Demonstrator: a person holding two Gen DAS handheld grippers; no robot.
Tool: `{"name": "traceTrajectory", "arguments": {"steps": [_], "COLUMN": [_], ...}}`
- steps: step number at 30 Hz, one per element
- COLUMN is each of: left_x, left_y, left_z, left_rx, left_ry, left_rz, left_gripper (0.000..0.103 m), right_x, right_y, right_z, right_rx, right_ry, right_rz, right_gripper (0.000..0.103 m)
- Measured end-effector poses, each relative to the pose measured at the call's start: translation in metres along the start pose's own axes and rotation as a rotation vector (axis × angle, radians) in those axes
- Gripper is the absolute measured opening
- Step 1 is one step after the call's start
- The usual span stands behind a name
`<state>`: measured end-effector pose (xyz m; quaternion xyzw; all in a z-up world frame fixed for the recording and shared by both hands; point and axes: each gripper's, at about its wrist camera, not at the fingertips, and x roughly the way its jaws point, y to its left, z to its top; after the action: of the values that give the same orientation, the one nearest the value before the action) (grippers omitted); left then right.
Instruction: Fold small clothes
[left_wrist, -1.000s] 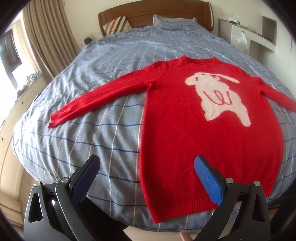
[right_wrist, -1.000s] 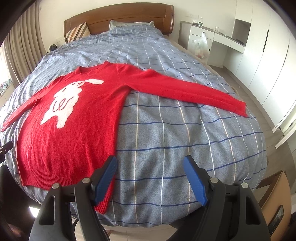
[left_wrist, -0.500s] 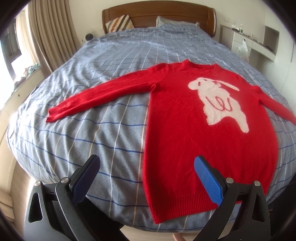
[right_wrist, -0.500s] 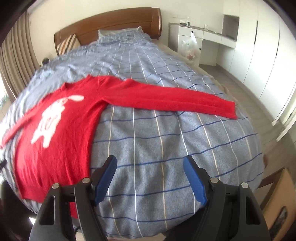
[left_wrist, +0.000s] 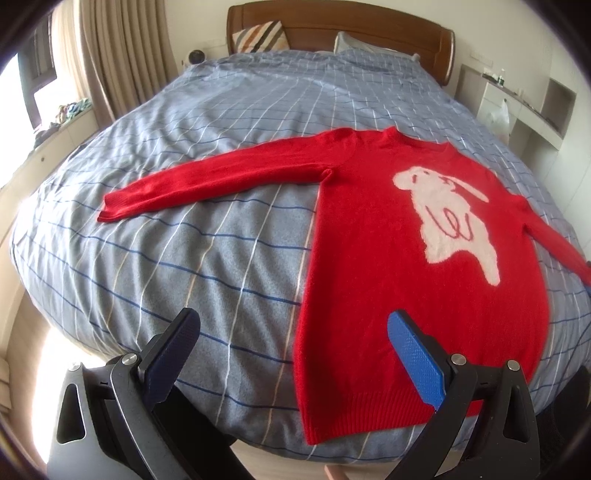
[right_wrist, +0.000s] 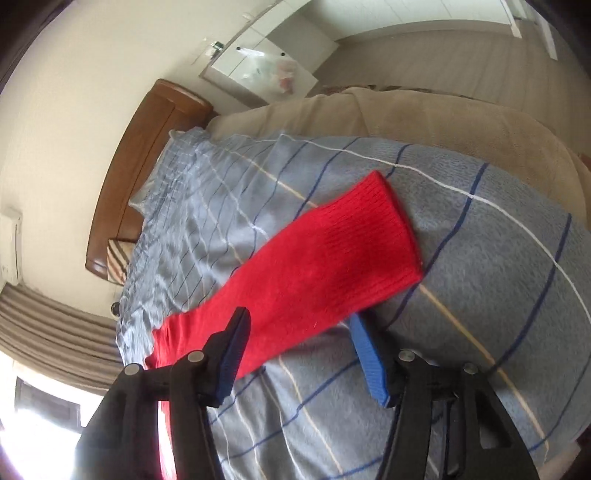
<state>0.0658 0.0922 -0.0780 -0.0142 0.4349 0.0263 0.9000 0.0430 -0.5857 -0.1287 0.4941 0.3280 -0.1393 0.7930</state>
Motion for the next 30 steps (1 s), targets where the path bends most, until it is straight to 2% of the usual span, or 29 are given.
{"name": "traceTrajectory", "arguments": {"steps": [2,3,4,6,8,10,12,15,18,23,26,30], "left_x": [-0.001,-0.001,0.0,0.001,0.002,0.003,0.004,0.007,0.011,0.013,0.013,0.017], "left_y": [-0.001,-0.001,0.0,0.002,0.006,0.011,0.018,0.029,0.039,0.056,0.068,0.081], "left_z": [0.0,0.0,0.0,0.0,-0.001,-0.002,-0.003,-0.003,-0.004,-0.008,-0.01,-0.012], "left_rx": [0.009,0.012,0.013,0.009,-0.002,-0.017,-0.038,-0.079,-0.11,-0.149,-0.178,-0.216], "left_ry": [-0.004,-0.005,-0.003,0.0,-0.003,-0.013,-0.024,-0.03,-0.027,-0.022,-0.019,-0.017], "left_rz": [0.006,0.011,0.014,0.02,0.025,0.033,0.042,0.044,0.046,0.056,0.064,0.072], "left_gripper": [0.102,0.102,0.102,0.102,0.102,0.102,0.102,0.102,0.102,0.102,0.102,0.102], "right_x": [0.009,0.013,0.016,0.021,0.021,0.015,0.006,-0.001,0.006,0.049,0.084,0.129], "right_y": [-0.008,-0.01,-0.011,-0.009,0.002,0.031,0.078,0.164,0.253,0.365,0.397,0.407], "right_z": [0.007,0.01,0.013,0.02,0.025,0.028,0.029,0.016,-0.022,-0.122,-0.184,-0.248], "right_rx": [0.058,0.08,0.089,0.073,0.029,-0.068,-0.198,-0.405,-0.604,-0.869,-0.965,-1.002], "right_ry": [-0.029,-0.035,-0.041,-0.04,-0.05,-0.079,-0.113,-0.14,-0.114,0.014,0.087,0.187], "right_rz": [-0.004,0.002,-0.006,-0.039,-0.085,-0.122,-0.108,-0.04,0.054,0.19,0.222,0.246], "right_gripper": [0.053,0.046,0.029,0.005,0.005,0.005,0.005,0.005,0.005,0.005,0.005,0.008]}}
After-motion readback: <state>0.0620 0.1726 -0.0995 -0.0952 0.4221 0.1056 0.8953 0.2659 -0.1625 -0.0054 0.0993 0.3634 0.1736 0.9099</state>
